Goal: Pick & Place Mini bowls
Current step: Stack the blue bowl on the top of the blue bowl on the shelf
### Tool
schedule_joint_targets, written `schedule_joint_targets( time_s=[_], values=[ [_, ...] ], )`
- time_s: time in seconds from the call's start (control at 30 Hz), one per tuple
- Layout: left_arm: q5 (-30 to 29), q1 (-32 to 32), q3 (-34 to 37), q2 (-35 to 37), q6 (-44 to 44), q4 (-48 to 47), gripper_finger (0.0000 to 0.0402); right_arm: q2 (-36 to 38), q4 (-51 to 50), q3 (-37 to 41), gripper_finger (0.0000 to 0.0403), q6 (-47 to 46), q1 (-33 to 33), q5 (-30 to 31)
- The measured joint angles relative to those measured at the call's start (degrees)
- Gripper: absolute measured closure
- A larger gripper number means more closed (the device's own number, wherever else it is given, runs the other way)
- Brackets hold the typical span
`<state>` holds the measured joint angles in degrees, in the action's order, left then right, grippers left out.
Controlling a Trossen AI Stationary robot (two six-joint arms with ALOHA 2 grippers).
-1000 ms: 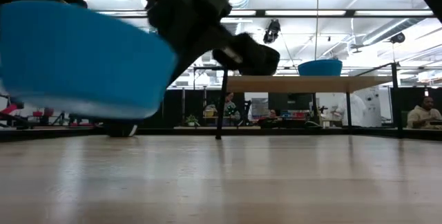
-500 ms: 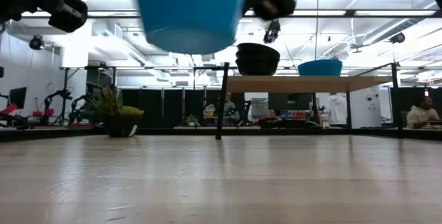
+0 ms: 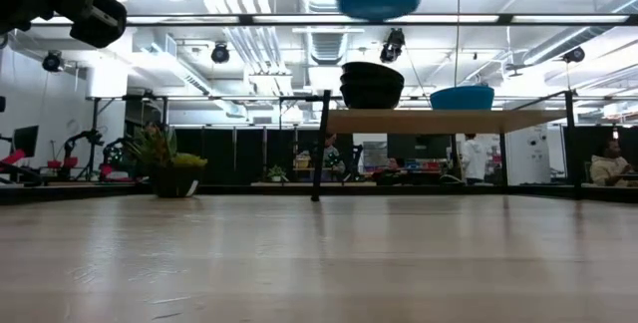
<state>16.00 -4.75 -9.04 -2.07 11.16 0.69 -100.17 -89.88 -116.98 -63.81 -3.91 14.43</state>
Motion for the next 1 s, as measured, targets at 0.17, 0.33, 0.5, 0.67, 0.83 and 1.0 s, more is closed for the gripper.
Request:
schedule_joint_targets(
  time_s=[0.17, 0.33, 0.5, 0.67, 0.83, 1.0],
  values=[
    [0.0, 0.0, 0.0, 0.0, 0.0, -0.5, 0.0312, 6.6, -0.2, 0.9, 0.0394, 0.1, 5.2, 2.4],
    [0.0, 0.0, 0.0, 0.0, 0.0, -0.5, 0.0312, 12.0, -0.1, 2.8, 0.0394, 2.8, 12.7, 3.8],
    [0.0, 0.0, 0.0, 0.0, 0.0, -0.5, 0.0312, 16.0, -0.2, 5.4, 0.0394, 6.6, 23.8, 3.7],
    [0.0, 0.0, 0.0, 0.0, 0.0, -0.5, 0.0312, 18.2, -0.1, 8.5, 0.0394, 12.8, 36.9, -1.0],
    [0.0, 0.0, 0.0, 0.0, 0.0, -0.5, 0.0312, 17.7, 0.1, 11.2, 0.0394, 19.3, 48.3, -6.1],
    [0.0, 0.0, 0.0, 0.0, 0.0, -0.5, 0.0312, 17.5, 2.2, 14.8, 0.0394, 22.8, 55.3, -7.4]
  ],
)
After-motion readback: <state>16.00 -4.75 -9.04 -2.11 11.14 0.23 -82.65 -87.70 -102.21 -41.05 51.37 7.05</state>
